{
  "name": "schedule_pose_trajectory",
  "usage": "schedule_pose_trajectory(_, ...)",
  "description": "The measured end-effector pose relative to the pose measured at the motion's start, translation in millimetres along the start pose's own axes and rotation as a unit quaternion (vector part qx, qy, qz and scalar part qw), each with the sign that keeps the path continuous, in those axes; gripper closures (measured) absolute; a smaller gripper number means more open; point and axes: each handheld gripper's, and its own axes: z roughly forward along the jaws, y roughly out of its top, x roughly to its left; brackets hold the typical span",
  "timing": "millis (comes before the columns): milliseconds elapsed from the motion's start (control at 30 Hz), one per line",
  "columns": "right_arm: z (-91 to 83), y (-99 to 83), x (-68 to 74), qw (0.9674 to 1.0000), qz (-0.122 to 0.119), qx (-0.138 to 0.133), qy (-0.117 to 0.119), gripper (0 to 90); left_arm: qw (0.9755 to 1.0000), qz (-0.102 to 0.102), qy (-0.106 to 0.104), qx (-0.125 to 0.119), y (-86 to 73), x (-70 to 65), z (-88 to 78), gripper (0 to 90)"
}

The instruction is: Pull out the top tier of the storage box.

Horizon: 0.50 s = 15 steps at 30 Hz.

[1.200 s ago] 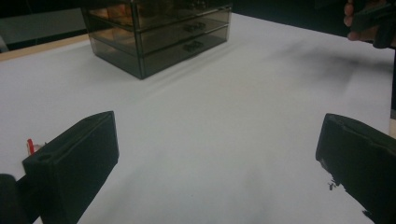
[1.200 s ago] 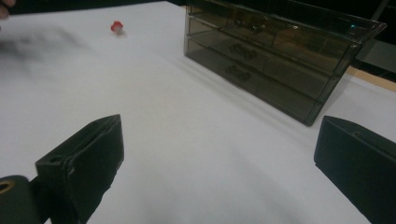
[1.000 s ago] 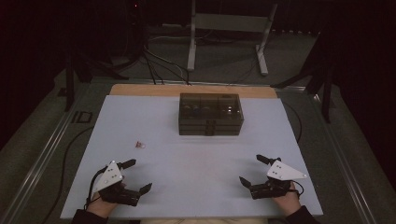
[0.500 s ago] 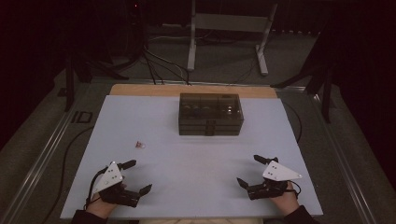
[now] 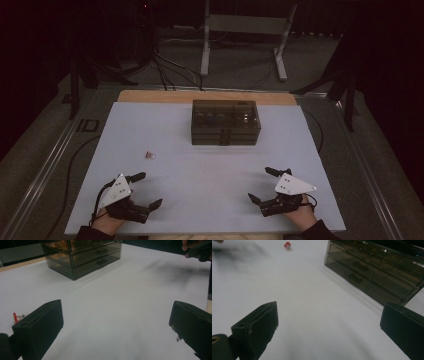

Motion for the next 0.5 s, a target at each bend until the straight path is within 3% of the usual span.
schedule_pose_trajectory(500, -15.0, 28.6, 0.6, 0.9995, -0.017, -0.022, -0.016, 1.5, 1.0, -0.001, 0.001, -0.002, -0.1, 0.4, -0.9, 0.0)
